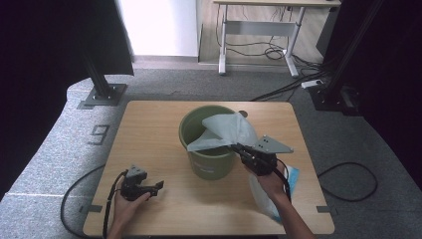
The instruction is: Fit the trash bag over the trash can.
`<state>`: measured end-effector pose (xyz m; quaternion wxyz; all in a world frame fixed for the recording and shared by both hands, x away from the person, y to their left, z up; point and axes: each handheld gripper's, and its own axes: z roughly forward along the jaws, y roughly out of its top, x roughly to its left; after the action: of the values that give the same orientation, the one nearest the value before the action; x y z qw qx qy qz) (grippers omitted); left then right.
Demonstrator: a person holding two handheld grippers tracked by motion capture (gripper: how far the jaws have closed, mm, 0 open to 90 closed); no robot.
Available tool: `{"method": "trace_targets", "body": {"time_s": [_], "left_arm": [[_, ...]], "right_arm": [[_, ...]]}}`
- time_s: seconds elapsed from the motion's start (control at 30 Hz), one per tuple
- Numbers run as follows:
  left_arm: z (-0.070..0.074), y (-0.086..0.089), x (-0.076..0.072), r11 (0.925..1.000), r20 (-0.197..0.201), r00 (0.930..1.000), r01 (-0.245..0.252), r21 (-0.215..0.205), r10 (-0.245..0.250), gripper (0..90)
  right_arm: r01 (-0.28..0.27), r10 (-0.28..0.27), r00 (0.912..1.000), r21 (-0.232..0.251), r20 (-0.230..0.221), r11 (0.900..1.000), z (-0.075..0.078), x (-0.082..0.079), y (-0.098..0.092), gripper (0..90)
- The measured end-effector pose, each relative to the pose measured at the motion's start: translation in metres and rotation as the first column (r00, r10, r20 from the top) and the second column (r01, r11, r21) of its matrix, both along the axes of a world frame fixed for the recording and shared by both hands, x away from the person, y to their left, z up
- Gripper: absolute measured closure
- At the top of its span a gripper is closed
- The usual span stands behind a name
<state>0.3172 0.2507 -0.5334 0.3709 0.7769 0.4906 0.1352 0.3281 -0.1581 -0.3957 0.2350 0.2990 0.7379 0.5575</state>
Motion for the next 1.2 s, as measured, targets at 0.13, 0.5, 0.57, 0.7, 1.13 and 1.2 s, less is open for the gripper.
{"method": "trace_targets", "body": {"time_s": [0.13,0.5,0.57,0.7,1.13,1.2], "left_arm": [[0.000,0.000,0.000,1.0000,-0.002,1.0000,0.001,0.002,-0.001,17.9],[-0.001,-0.001,0.000,1.0000,-0.005,1.0000,0.004,-0.001,-0.004,18.0],[-0.001,-0.001,0.000,1.0000,-0.005,1.0000,0.005,-0.001,-0.005,17.9],[-0.001,-0.002,0.000,1.0000,-0.008,0.9999,0.007,0.005,-0.007,17.9],[-0.002,-0.003,0.000,1.0000,-0.011,0.9999,0.008,0.004,-0.007,17.9],[-0.003,-0.004,0.001,0.9999,-0.012,0.9999,0.009,0.006,-0.009,17.9]], "right_arm": [[0.003,-0.003,0.9998,0.001,-0.017,1.000,-0.006,0.003,0.001,86.7],[0.055,-0.055,0.9970,0.015,0.053,0.998,-0.001,-0.011,-0.001,55.0],[0.092,-0.093,0.9932,0.014,0.071,0.996,0.001,-0.017,-0.005,45.4],[0.114,-0.115,0.9903,0.025,0.078,0.993,0.000,-0.028,-0.013,34.8],[0.249,-0.249,0.9680,0.018,0.029,0.968,-0.039,-0.055,-0.047,21.7],[0.261,-0.261,0.9652,0.026,0.004,0.965,-0.047,-0.056,-0.046,20.5]]}}
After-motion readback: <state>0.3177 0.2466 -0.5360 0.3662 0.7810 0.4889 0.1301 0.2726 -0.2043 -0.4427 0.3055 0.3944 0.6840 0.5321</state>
